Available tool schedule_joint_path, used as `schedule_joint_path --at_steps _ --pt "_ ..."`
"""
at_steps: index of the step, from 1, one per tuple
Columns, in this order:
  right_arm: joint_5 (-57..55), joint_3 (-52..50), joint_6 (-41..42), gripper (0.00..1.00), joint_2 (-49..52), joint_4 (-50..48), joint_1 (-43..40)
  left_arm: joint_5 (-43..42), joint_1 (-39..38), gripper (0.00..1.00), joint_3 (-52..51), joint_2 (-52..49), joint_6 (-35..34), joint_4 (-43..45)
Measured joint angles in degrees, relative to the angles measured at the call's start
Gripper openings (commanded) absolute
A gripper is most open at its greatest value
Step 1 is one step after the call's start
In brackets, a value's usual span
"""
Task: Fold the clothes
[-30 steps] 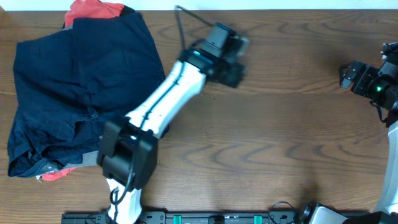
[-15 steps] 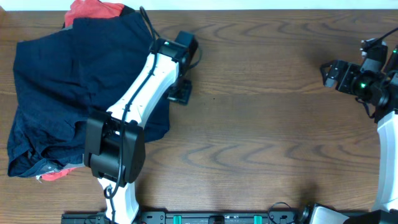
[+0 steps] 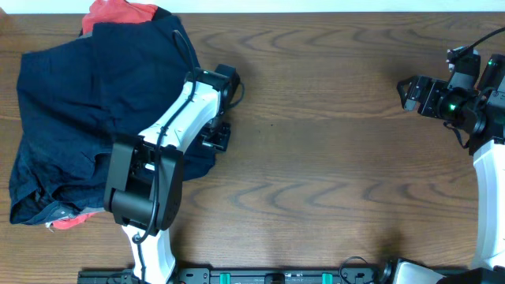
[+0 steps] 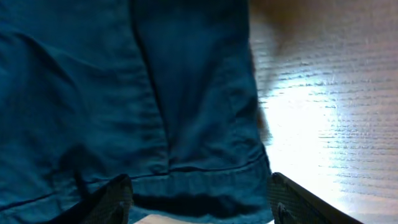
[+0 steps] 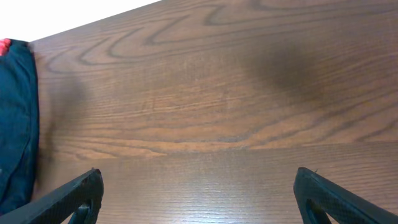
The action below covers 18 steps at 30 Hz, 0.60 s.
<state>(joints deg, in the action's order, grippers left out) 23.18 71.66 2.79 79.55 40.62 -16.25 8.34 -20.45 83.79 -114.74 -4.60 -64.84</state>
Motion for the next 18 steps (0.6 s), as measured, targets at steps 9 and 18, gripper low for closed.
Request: schedule_joint_path --at_steps 9,18 --pt "0.0 0.0 0.0 0.96 0.0 -0.1 0.0 -0.3 -1.0 0.71 -8.3 0.0 -0.2 4.8" --pt "0.0 0.0 0.0 0.95 0.0 -0.5 0.0 -0.6 -1.0 0.06 -8.6 0.0 -2.3 8.8"
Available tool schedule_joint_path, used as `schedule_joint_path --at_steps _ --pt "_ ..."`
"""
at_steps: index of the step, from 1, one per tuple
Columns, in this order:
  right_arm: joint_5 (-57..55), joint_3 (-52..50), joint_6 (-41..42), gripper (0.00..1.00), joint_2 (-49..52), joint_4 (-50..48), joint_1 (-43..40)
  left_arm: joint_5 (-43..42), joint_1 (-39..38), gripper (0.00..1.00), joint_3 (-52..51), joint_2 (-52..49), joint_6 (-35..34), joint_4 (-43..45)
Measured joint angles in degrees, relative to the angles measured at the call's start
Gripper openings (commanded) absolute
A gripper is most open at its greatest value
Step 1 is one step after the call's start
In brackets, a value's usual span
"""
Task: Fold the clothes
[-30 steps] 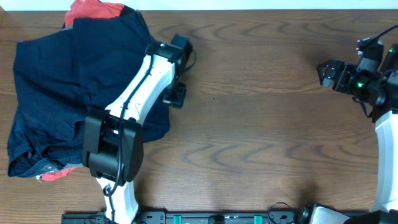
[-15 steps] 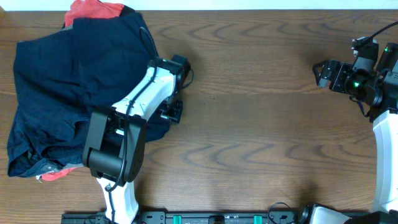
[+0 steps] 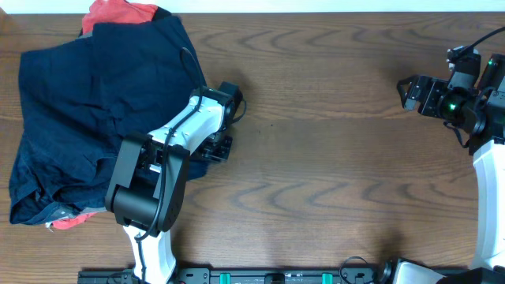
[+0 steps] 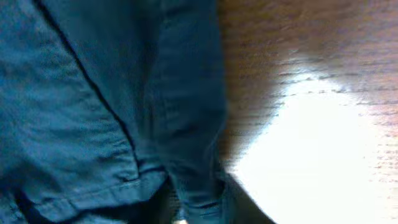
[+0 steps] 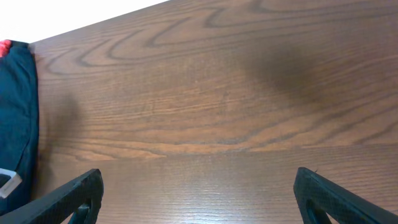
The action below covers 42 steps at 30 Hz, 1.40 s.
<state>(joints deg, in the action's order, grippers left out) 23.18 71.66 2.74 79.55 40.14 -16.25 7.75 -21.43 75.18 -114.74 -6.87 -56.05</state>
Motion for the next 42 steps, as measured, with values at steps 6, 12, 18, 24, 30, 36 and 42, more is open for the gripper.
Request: schedule_joint_path --at_steps 6,12,18,24,30,36,42 --pt "0.0 0.0 0.0 0.94 0.0 -0.7 0.0 -2.2 0.0 0.06 0.5 0.0 -0.6 1.2" --pt "0.0 0.0 0.0 0.94 0.0 -1.2 0.0 -3.1 -3.1 0.06 10.6 0.0 -0.7 -1.1" --pt "0.0 0.0 0.0 0.94 0.0 -1.2 0.0 -3.4 -11.7 0.06 20.0 0.0 -0.7 6.2" --pt "0.0 0.0 0.0 0.94 0.0 -1.2 -0.2 -4.9 -22.7 0.06 20.5 0.0 -0.7 17.1" --pt "0.0 0.0 0.0 0.94 0.0 -1.1 -2.5 -8.7 -32.7 0.06 20.5 -1.9 -0.6 23.1" --pt "0.0 0.0 0.0 0.94 0.0 -0.9 -5.0 -11.0 -39.3 0.08 20.5 -4.6 -0.5 23.0" --pt "0.0 0.0 -0.2 0.95 0.0 -0.9 -6.5 -11.4 -38.2 0.80 20.5 -4.6 0.0 23.1"
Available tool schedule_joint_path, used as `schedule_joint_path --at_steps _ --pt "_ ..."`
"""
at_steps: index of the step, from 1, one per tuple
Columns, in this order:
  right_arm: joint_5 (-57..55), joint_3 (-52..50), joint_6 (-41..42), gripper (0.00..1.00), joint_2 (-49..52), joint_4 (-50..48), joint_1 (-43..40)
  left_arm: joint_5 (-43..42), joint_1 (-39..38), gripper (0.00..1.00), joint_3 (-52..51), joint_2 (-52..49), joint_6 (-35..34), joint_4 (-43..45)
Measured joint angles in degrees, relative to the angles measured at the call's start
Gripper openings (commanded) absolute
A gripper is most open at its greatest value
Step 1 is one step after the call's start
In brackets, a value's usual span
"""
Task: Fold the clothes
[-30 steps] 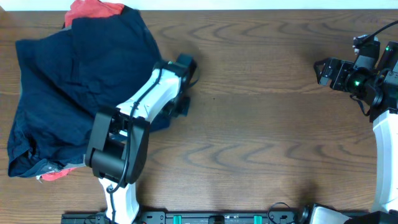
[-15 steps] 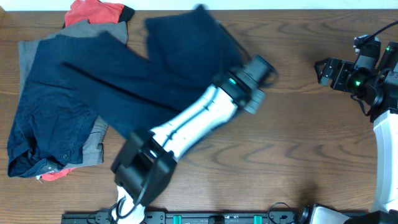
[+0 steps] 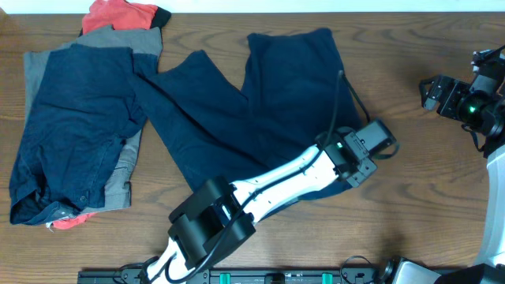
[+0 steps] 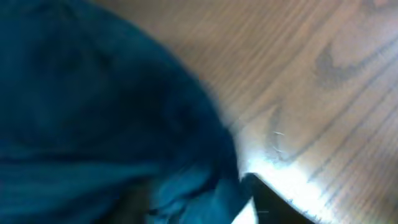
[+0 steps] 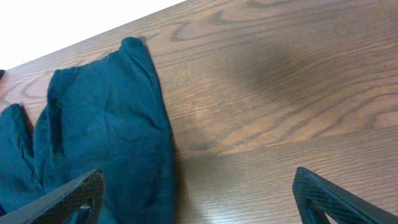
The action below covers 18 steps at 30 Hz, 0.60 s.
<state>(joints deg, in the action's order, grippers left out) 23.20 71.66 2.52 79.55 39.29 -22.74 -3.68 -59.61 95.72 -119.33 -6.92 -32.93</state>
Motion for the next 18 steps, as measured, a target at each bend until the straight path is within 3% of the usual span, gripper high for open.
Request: schedule_joint_path --at_steps 3,10,18 --pt "0.0 0.0 -0.2 0.96 0.0 0.0 -0.7 0.0 0.9 1.00 0.0 0.1 0.3 0.0" --pt "1.5 0.0 -0.2 0.95 0.0 -1.3 -0.8 -0.2 7.3 0.98 0.0 6.1 -2.5 -3.5" --pt "3.7 0.1 -1.0 0.90 1.0 -8.4 4.7 0.5 29.6 0.98 0.7 21.2 -8.5 -12.1"
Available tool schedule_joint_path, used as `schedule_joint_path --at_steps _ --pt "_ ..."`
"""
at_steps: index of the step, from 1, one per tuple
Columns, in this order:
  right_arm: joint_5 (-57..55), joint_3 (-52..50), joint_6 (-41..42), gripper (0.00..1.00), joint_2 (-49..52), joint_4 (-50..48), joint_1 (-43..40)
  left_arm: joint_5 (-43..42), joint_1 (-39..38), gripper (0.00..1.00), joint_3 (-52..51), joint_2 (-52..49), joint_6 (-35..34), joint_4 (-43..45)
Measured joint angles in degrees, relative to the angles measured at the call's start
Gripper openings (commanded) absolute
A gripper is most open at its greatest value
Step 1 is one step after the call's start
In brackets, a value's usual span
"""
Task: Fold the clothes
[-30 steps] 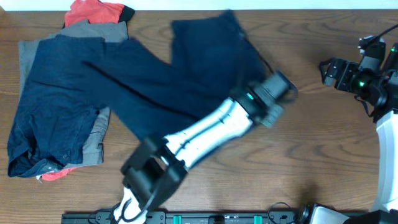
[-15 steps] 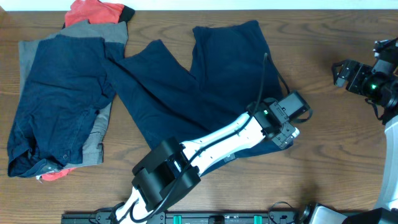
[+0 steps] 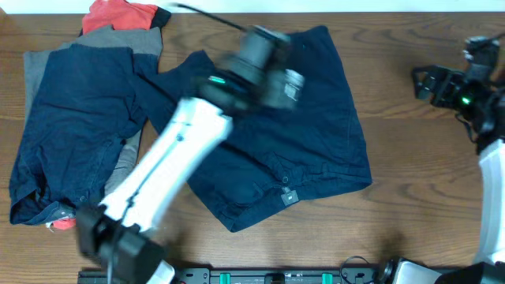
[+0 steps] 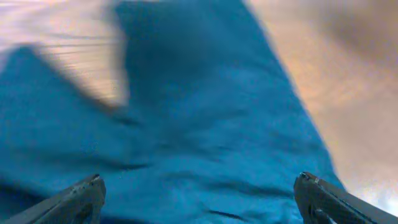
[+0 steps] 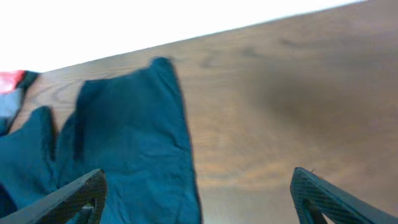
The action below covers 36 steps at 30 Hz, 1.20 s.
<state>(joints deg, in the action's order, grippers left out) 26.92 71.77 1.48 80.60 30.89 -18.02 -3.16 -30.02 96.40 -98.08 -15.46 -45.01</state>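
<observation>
A pair of dark navy shorts lies spread across the middle of the table, legs toward the far edge and waistband toward the near right. My left gripper hangs blurred above the legs. In the left wrist view it is open, with only navy cloth below it. My right gripper stays open at the far right, off the cloth. Its wrist view shows one leg of the shorts at the left, between its fingers.
A pile of clothes sits at the left: a navy garment on top, grey cloth under it and a red piece at the far edge. Bare wooden table lies right of the shorts and along the front.
My left gripper was shut on the shorts' waist end at the near right. It is now open and raised over the legs, and the shorts lie flat. The right gripper barely shifted.
My left gripper stood open at the right edge of the navy pile on the left. Then it was shut on that edge. Later the shorts lay stretched out to mid-table in its grip. Now they rest there, let go.
</observation>
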Motion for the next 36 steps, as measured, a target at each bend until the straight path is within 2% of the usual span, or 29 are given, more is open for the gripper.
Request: schedule_joint_path --at_steps 4,9,14,19,27,32,36 --pt "-2.8 0.3 -0.5 0.88 4.0 -6.2 7.3 0.3 8.6 0.98 0.2 0.9 -1.1 -5.4" --pt "-7.7 0.5 -0.7 0.88 13.1 -14.3 14.1 0.3 13.6 0.98 -0.7 0.0 -1.2 -7.6" --pt "-10.4 0.5 -0.7 0.87 24.1 -23.1 17.3 0.3 14.1 0.98 -1.1 0.0 -1.2 -7.9" --pt "-12.2 0.5 -0.7 0.83 32.0 -27.7 19.4 0.1 14.1 0.98 -1.4 0.0 -1.0 -8.6" --pt "-19.1 0.5 -1.7 0.79 36.5 -28.6 21.5 0.1 14.1 0.98 -1.4 0.0 -1.0 -8.8" --pt "-24.0 0.5 -3.0 0.64 38.6 -29.4 23.2 0.1 14.1 0.98 -1.4 0.0 -1.0 -8.8" --pt "-26.1 0.5 -3.4 0.63 39.6 -30.8 24.3 0.1 14.1 0.98 -1.4 0.0 -1.0 -9.2"
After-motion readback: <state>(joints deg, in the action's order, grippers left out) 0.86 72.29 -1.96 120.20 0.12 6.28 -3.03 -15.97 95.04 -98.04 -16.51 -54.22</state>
